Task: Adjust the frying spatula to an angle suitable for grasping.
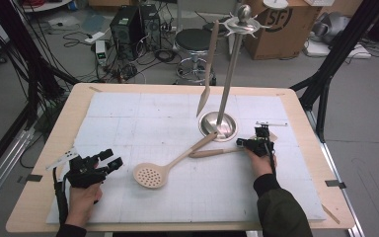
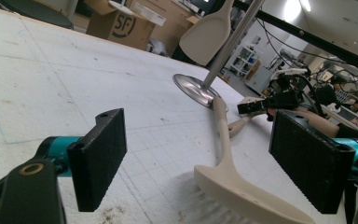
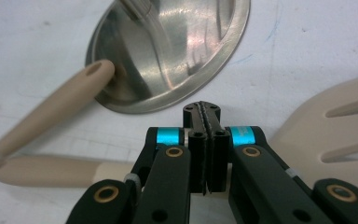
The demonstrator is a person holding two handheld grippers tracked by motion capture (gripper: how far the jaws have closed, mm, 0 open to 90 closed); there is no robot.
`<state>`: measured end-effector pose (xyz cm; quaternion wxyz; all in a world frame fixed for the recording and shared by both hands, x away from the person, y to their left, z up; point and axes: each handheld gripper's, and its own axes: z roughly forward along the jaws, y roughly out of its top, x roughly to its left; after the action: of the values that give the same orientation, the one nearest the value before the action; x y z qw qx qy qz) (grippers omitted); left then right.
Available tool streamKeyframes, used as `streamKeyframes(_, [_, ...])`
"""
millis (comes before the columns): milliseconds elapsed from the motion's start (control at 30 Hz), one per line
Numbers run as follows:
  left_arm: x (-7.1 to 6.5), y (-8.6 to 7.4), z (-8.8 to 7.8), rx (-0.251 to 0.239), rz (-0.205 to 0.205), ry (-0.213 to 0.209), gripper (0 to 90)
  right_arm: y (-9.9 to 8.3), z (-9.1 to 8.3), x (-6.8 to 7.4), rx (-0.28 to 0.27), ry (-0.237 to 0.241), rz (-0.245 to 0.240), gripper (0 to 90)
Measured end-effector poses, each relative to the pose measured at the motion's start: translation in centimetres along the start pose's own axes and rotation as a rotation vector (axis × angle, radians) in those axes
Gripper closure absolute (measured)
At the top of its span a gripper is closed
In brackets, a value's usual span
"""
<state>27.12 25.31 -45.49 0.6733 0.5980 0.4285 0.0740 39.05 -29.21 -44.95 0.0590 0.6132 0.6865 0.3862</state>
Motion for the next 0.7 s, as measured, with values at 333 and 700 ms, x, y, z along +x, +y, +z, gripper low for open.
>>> streamKeyframes(333, [-0.1, 0.0, -0.1, -0.001, -0.002, -0.005, 19.5, -0.9, -1.6, 0.9, 0.043, -0.048, -0.091, 90.0])
streamKeyframes(700, [-0.1, 0.0, -0.5, -0.012, -0.009, -0.002, 19.5, -3.3, -3.8, 0.1, 0.009, -0.063, -0.07, 90.0])
